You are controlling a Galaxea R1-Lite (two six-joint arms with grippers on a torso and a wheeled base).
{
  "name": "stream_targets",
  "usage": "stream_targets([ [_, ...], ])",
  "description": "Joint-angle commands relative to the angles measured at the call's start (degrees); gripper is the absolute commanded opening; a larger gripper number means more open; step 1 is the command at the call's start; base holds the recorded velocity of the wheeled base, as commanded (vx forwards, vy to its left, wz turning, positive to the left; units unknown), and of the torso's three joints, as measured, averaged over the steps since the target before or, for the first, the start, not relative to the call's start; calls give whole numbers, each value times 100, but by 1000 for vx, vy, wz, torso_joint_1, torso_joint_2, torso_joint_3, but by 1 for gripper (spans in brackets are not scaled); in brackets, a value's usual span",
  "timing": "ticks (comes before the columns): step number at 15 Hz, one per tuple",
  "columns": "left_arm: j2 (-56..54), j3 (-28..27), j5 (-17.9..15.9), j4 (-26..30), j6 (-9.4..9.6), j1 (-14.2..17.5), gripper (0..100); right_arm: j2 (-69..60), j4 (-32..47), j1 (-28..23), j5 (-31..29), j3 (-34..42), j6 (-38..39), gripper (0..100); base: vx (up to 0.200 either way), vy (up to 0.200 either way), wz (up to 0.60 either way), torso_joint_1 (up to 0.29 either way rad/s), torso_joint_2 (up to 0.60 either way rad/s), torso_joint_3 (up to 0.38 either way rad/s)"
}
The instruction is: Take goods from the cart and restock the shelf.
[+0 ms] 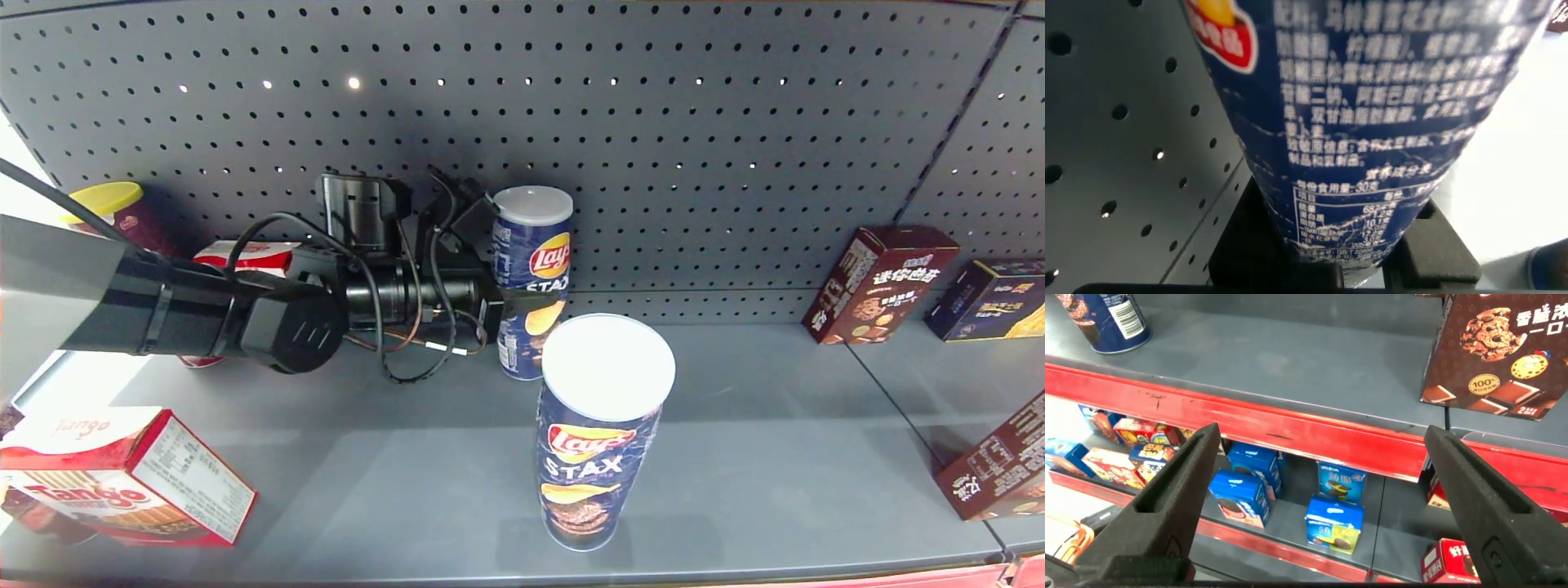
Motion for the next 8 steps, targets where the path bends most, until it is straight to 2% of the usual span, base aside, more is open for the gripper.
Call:
stream_targets([
  [1, 147, -177, 2, -17, 4, -10, 0, 7, -2, 1, 0, 0, -1, 100, 0, 0, 0, 0, 0, 0],
  [5, 252, -300, -7, -17, -5, -45, 0, 7, 7, 1, 0, 0, -1, 100, 0, 0, 0, 0, 0, 0],
  [8, 270, -203, -7, -254, -5, -98, 0, 7, -2, 1, -9, 0, -1, 100, 0, 0, 0, 0, 0, 0],
])
